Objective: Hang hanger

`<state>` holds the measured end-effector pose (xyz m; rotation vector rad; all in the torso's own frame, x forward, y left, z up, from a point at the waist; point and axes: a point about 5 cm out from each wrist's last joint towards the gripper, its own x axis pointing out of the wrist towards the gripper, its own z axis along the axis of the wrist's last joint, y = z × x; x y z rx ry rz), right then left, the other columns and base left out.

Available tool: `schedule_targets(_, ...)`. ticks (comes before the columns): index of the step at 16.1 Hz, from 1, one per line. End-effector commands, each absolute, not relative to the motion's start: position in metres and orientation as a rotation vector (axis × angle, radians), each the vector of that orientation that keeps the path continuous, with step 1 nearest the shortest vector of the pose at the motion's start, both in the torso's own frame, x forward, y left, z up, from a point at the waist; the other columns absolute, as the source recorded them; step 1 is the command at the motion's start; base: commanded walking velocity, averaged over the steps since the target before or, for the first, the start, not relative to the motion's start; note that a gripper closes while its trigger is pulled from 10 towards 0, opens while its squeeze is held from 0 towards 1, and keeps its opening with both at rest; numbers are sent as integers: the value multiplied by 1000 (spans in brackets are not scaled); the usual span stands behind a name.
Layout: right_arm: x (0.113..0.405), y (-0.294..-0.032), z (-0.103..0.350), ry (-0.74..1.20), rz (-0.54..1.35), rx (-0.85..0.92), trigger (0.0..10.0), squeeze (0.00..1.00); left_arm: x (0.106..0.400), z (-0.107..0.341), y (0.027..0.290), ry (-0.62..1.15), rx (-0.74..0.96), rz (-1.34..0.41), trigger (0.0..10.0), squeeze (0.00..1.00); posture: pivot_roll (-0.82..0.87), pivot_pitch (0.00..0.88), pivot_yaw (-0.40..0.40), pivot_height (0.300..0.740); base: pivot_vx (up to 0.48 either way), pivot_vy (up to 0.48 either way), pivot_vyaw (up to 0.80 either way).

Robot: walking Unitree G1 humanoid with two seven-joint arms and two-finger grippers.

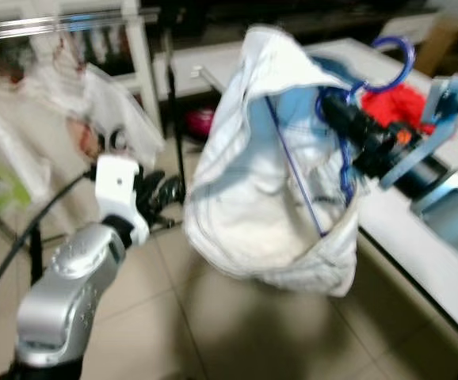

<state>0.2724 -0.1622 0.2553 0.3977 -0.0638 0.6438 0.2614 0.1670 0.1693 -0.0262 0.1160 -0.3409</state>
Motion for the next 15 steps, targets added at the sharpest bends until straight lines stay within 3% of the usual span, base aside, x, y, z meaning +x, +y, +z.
schedule_targets(1,273,-163,263,-124,647,381,10000,0,261,171,168,108,-26,-333,10000,0,-40,0,8,740,0,0,788)
schedule_targets(8,278,-148,241,-88,622,367,10000,0,261,172,173,106,9,-317,10000,0,-20,0,-2,740,0,0,788)
schedule_targets(12,287,-159,223,-72,432,247,10000,0,265,173,177,113,40,-304,10000,0,-18,0,17,740,0,0,788)
schedule_targets(15,292,-164,220,-77,369,250,10000,0,269,173,177,113,89,-327,10000,0,-23,0,24,740,0,0,0)
